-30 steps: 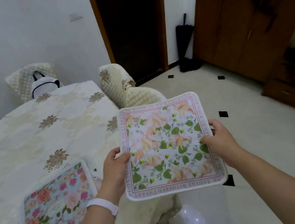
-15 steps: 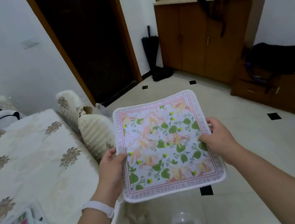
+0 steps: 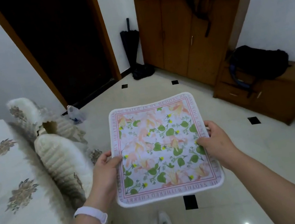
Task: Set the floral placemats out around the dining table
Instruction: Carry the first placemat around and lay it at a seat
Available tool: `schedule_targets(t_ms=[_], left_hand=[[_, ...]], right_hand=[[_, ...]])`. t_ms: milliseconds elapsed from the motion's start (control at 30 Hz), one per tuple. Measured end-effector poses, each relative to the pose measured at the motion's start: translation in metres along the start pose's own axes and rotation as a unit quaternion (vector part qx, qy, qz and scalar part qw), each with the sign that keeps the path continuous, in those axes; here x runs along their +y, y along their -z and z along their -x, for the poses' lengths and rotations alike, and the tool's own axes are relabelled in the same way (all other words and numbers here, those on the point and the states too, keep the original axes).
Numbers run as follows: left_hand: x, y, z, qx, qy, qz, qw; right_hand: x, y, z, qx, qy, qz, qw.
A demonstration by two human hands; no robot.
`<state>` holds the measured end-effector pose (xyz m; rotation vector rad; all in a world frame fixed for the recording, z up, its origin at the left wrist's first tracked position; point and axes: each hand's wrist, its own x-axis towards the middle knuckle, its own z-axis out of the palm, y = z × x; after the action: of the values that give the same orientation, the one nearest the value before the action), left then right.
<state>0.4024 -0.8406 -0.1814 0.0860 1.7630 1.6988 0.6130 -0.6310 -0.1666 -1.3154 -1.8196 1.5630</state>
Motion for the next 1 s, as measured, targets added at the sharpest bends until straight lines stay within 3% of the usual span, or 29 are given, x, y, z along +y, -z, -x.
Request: schedule_targets(t_ms=[333,600,1000], left_hand=[[0.078,-0.022,-0.17,0.026,0.003,0.022,0.999],[0.121,-0.042,-0.248,0.048,-0.02,0.003,0.999],[0.179,-0.094,-0.387,0.14,-0.025,0.04,0.989]], right_hand=[[-0.088,-0.055,-0.169,-0.025,0.01,0.026,0.999],[-0.124,-0.08,-0.258,-0.031,0.017,0.022,0.999],[-0.176,-0.122,-0.473,-0.15,0.042,0.007,0.988]])
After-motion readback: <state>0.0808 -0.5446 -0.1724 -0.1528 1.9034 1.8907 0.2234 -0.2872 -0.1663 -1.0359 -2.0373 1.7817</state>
